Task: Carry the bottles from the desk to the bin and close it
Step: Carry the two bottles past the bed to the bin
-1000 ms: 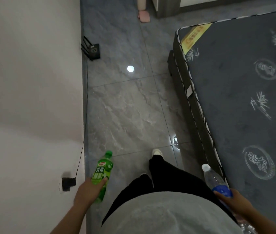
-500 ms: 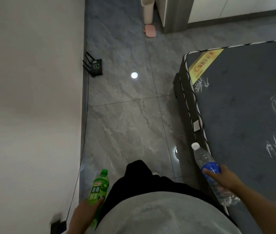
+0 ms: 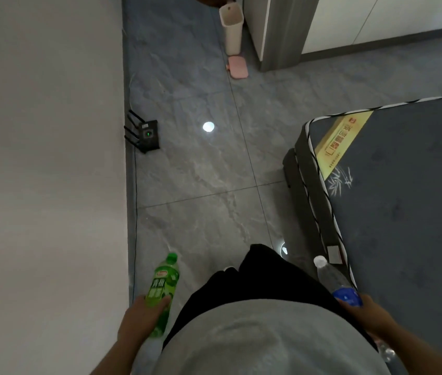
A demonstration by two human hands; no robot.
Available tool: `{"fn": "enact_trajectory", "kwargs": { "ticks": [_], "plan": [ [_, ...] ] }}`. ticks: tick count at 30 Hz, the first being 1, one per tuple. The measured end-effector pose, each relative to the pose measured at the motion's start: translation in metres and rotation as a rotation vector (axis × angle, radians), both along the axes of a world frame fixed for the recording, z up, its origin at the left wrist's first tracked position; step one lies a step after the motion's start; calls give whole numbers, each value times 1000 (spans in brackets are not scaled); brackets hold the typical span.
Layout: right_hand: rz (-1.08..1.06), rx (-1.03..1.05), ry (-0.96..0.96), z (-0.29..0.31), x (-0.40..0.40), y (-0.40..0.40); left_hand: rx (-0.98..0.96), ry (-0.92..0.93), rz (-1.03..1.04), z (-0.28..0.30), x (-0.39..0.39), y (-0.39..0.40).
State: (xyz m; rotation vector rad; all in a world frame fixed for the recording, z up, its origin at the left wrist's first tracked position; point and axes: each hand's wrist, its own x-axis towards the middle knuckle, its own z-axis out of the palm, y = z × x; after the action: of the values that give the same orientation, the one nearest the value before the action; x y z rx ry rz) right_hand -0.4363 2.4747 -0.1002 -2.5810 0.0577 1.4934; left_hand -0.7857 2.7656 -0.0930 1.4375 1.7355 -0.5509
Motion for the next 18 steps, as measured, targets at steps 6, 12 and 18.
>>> {"fn": "enact_trajectory", "kwargs": {
  "ticks": [6, 12, 18],
  "plan": [
    [-53, 15, 12, -10, 54, 62, 63, -95, 4, -1, 79, 101],
    [-17, 57, -20, -8, 141, 172, 56, -56, 75, -7, 133, 163],
    [89, 133, -51, 14, 213, 293, 2, 46, 113, -2, 158, 208]
  ]
}}
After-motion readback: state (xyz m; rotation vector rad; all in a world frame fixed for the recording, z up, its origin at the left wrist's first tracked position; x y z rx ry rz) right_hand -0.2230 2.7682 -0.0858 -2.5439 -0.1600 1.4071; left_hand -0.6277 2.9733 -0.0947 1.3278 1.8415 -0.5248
